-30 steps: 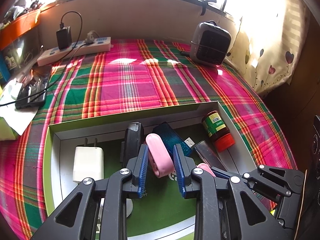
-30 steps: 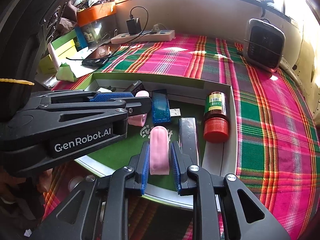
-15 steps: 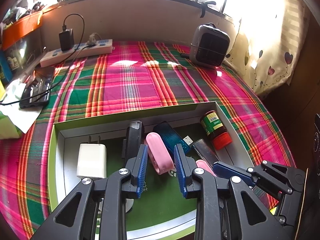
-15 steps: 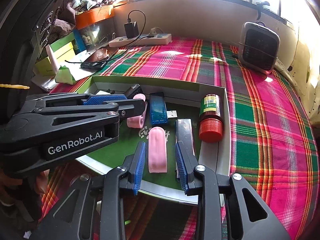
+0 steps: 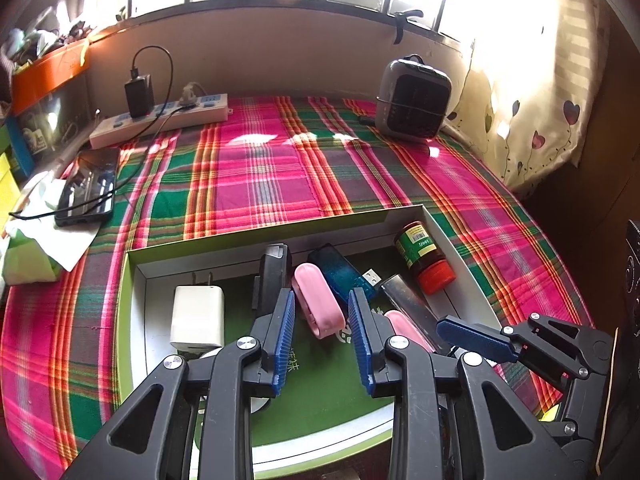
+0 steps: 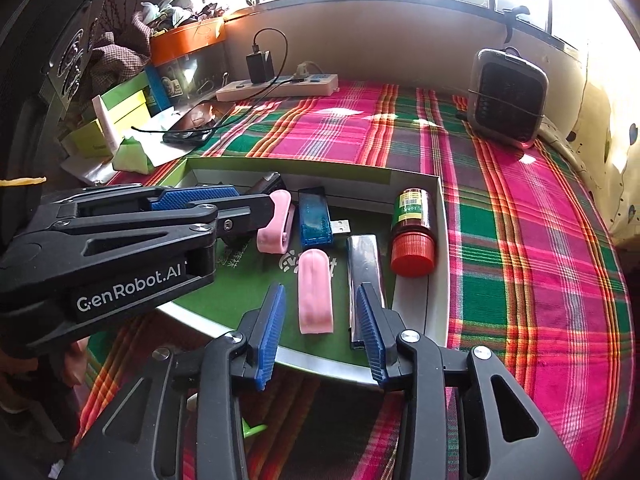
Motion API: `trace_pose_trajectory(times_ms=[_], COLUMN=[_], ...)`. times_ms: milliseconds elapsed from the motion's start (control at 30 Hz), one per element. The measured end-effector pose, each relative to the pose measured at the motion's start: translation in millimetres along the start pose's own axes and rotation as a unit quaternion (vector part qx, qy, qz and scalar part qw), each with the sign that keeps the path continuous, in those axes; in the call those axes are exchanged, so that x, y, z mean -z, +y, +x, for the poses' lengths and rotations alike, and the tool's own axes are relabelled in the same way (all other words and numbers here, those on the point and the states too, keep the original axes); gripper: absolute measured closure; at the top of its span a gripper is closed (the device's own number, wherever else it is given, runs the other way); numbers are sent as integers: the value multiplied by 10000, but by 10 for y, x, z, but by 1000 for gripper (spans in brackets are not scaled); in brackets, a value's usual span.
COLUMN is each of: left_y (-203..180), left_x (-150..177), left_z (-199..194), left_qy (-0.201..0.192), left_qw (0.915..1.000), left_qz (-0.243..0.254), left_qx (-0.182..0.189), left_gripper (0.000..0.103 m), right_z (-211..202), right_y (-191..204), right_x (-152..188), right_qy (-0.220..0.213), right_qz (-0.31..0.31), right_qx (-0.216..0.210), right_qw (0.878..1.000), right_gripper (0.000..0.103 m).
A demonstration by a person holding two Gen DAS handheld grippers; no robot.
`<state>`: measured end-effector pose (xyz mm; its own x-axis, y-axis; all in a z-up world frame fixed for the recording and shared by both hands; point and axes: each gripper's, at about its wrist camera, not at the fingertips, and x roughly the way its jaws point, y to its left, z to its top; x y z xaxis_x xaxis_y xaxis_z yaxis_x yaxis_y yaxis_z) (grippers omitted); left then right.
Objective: Organize rigid objects
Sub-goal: 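Withdraw both tools from the box toward the two spools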
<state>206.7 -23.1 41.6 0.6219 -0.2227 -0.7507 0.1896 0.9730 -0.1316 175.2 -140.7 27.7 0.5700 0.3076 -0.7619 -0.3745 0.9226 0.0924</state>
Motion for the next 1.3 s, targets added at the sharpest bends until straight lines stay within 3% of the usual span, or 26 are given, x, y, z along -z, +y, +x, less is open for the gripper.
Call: trace_pose_trajectory(times_ms=[700,1300], left_y=[61,347], left_x=[291,778], left_z=[-466,-808], left_qy=[-261,-329], left_qw=[9995,9971], left_qz=[-188,-683], left_qx=[66,101], left_gripper=[72,70], right_z=[-370,-488], right_y=[93,275], right_x=[173,528], right_qy=[-253,-147], right_qz=[108,351], right_qx=[185,-150], right_qw=[9995,9992], right_gripper=[64,64])
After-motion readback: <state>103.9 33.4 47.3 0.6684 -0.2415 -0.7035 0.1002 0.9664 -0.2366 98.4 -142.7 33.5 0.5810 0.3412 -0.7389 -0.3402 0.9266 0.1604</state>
